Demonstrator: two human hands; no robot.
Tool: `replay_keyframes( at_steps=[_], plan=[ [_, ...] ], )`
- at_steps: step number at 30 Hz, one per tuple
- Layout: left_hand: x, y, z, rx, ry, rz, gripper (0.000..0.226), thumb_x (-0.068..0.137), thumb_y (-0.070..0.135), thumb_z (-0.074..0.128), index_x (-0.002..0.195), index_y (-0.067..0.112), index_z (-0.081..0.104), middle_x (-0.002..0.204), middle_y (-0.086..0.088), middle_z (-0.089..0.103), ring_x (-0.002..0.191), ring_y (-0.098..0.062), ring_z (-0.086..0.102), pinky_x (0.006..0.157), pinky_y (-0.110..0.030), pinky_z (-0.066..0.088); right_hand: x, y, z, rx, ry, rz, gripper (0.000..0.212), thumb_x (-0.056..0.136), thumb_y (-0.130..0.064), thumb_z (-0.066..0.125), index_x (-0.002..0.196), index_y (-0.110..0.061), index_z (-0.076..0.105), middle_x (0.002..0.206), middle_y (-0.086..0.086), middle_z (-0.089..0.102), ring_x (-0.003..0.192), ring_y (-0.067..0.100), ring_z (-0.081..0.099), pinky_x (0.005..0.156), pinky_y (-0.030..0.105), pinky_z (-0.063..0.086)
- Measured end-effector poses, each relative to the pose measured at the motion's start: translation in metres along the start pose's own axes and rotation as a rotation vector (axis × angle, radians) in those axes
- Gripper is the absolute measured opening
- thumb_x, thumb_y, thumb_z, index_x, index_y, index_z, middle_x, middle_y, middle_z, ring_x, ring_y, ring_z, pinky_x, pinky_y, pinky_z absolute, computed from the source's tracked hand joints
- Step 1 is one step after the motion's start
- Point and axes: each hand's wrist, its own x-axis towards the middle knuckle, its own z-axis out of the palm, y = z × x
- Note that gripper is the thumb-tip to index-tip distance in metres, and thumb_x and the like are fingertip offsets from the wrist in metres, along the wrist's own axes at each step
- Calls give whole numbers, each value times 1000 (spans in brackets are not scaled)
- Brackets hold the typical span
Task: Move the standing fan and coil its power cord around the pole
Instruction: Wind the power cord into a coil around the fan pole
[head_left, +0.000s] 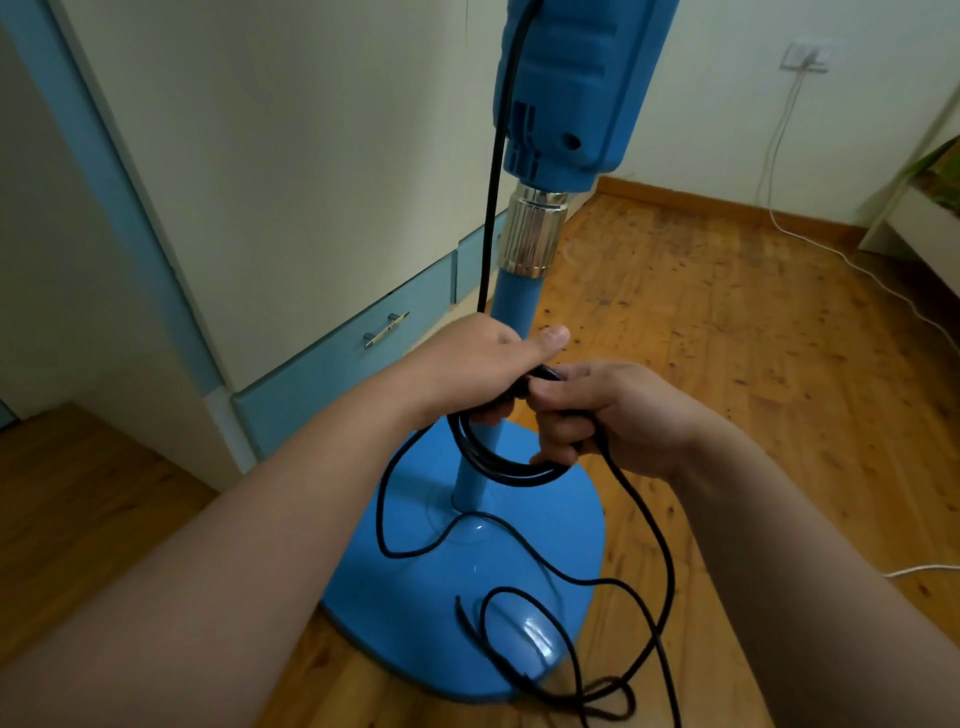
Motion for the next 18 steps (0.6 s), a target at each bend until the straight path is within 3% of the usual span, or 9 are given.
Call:
replay_keyframes(
  at_steps=[3,6,9,12,16,18],
  plan=[
    [-1,-3,-1,23,-69,-57,59,77,67,47,56,12,51,42,0,45,35,-11,42,38,-16,36,1,-2,3,-51,38,38,37,92,-20,44,68,-25,71,46,-6,43,54,17,50,62,25,49],
    [0,-4,0,88,-32,-63,64,69,74,48,58,11,52,45,-4,46,36,-14,42,39,-19,37,1,-1,2,-107,164,29,19,92,-16,49,83,-18,66,54,0,59,60,15,61,57,26,51],
    [2,-3,5,15,142,-30,59,73,68,50,62,10,53,52,-12,43,42,-19,40,45,-27,36,2,1,-3,-175,237,-46,10,86,-18,59,81,-20,67,66,-1,66,66,11,63,59,24,51],
    [4,-3,7,-101,361,-11,51,76,62,53,63,13,52,58,-9,42,49,-21,37,54,-34,36,1,6,-9,-204,209,-49,10,80,-18,65,71,-24,64,76,-2,71,79,13,68,70,28,54],
    [4,-2,7,-241,559,-11,51,78,58,55,56,13,46,55,-10,41,48,-20,38,54,-34,36,-4,13,-16,26,148,-88,7,78,-19,60,80,-23,65,91,1,73,93,16,67,80,31,54],
    [4,0,10,-404,621,-42,49,78,57,56,55,15,44,52,-8,40,45,-19,36,50,-31,33,-1,12,-13,106,167,-174,8,82,-22,54,83,-19,61,87,1,72,95,19,66,87,34,51]
  ],
)
